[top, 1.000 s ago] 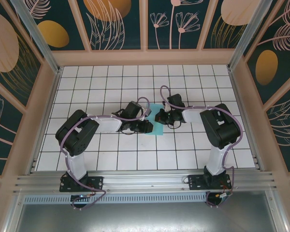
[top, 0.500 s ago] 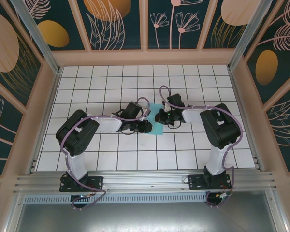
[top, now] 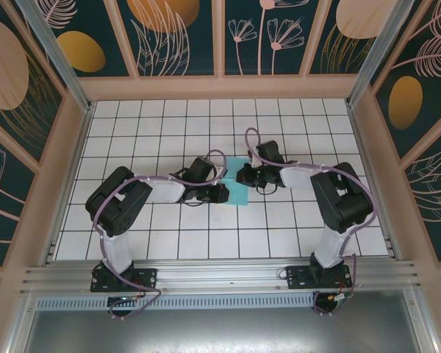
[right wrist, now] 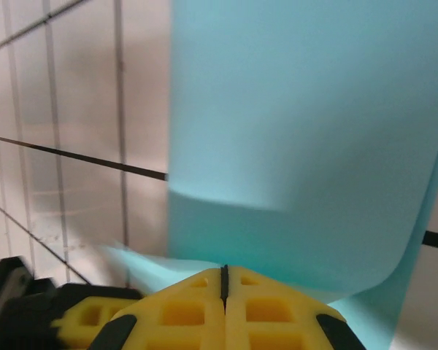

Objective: Fold a paper plane with a square sheet of paper (fold left side to right side)

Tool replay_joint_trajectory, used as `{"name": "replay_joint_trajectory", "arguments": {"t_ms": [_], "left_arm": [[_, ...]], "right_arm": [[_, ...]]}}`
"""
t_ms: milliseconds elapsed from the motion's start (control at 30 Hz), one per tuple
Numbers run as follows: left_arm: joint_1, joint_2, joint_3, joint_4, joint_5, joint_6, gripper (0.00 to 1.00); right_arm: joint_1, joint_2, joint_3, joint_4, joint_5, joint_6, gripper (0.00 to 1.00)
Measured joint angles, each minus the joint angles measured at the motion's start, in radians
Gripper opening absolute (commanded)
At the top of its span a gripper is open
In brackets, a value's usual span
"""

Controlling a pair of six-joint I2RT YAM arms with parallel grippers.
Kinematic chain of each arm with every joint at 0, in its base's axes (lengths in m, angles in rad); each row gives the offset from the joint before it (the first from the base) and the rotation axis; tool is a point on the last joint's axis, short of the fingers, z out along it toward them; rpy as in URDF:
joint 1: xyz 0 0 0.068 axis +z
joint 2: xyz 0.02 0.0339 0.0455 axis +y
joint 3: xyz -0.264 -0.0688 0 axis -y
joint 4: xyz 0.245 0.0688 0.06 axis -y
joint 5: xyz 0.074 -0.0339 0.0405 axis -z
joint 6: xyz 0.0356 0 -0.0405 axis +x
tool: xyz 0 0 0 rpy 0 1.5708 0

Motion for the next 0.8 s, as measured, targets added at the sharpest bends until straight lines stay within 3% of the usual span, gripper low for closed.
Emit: {"name": "replay_joint_trajectory", "arguments": {"t_ms": [133, 367, 800], "left_arm": [[0.0, 0.0, -0.006, 0.011, 0.0, 0.0, 0.11], [0.0, -0.003, -0.013, 0.021, 0.0, 0.0, 0.11], [0.001, -0.004, -0.014, 0.023, 0.0, 0.0, 0.11]], "right_arm": [[0.027, -0.065, -0.043, 0.018, 0.002, 0.0, 0.0], [0.1, -0.039, -0.063, 0.034, 0.005, 0.006, 0.0], [0.104, 0.048, -0.022, 0.024, 0.047, 0.0, 0.0]]}}
